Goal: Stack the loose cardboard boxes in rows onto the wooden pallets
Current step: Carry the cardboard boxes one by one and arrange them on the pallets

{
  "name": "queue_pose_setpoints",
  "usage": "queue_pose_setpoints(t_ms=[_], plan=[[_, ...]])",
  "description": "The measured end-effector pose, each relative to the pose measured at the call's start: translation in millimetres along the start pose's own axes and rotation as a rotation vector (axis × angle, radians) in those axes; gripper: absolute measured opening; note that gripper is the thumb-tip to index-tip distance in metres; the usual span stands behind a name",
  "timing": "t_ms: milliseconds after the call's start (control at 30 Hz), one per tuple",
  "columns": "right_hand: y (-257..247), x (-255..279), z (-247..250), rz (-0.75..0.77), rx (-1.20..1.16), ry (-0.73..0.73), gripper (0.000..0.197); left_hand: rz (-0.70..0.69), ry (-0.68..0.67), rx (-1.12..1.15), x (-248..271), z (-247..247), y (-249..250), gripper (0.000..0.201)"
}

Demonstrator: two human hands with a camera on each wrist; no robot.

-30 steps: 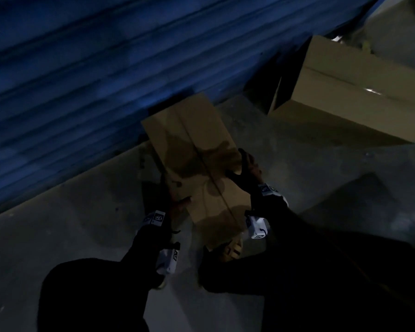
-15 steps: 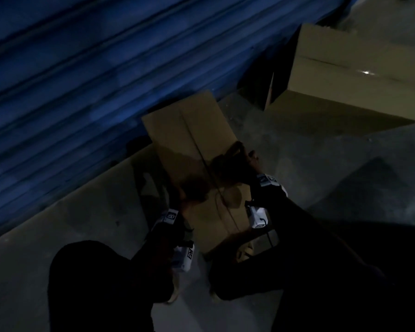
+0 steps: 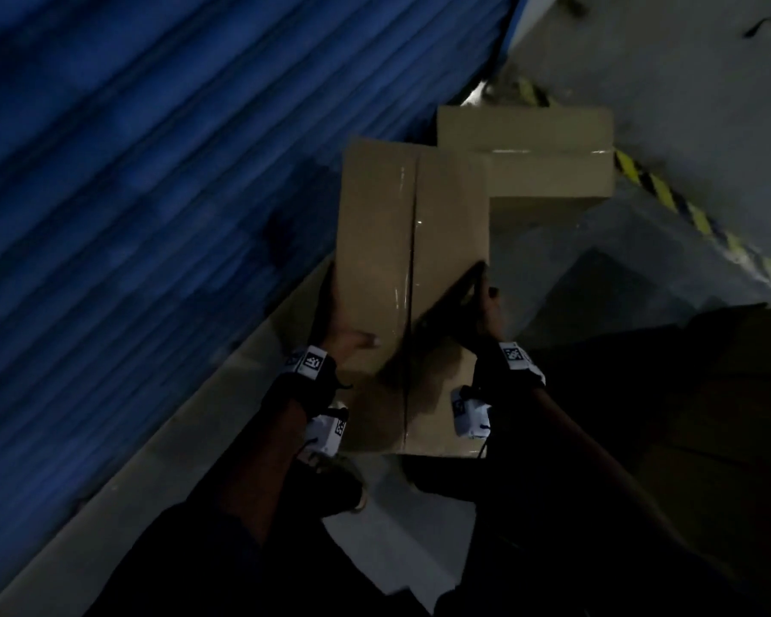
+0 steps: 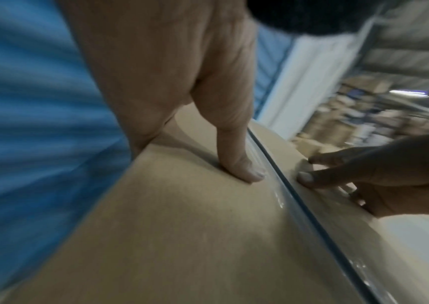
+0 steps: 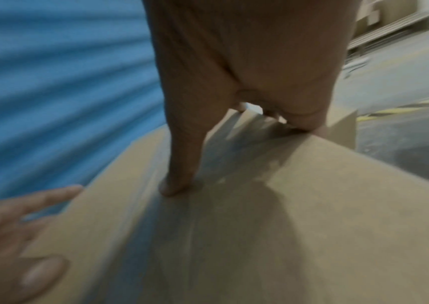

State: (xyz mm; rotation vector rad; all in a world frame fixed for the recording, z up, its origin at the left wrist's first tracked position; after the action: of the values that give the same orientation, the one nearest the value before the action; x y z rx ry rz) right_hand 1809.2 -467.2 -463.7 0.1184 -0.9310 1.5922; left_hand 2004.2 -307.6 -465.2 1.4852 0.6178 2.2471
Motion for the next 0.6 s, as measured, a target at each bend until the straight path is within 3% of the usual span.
queue_pose_setpoints(t_ms=[67,167,267,333,600], plan=[[-10.7,39.7,41.2,-0.031,-0.086,0.053,0.100,-0.100,0.031,-0.033,41.0,21.0,44.9,0.116],[-24.9,106.3,105.3,-0.089,-0.163,0.169,0.092,-0.378,0.058,-0.181,97.3,39.0,115.6,0.142],[-36.9,169.9,146.1,-0.150,-0.243,0.246,0.110,-0.492,-0.020,-0.210,140.3,47.4,154.2,0.144],[-42.9,217.2,165.9,-0.178,-0.306,0.326,0.123,-0.600,-0.096,-0.219,167.9,45.8,174.1,0.142],[-47.1,389.0,174.3,-0.279,-0.476,0.689,0.134,-0.871,-0.332,-0.255,257.1,38.5,183.3,0.147]])
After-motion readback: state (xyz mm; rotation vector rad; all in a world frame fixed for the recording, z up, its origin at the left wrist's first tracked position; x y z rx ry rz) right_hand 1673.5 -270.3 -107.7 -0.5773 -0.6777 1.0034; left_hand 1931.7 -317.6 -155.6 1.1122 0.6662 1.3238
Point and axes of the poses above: each hand's wrist, its own x-axis away from the middle knuckle, its own z-axis out of the back of the hand, y = z × x, the point moved 9 cm from there along -x, towards the middle knuckle, and after that the axes turned 2 degrees about -x, right-handed, at the moved point
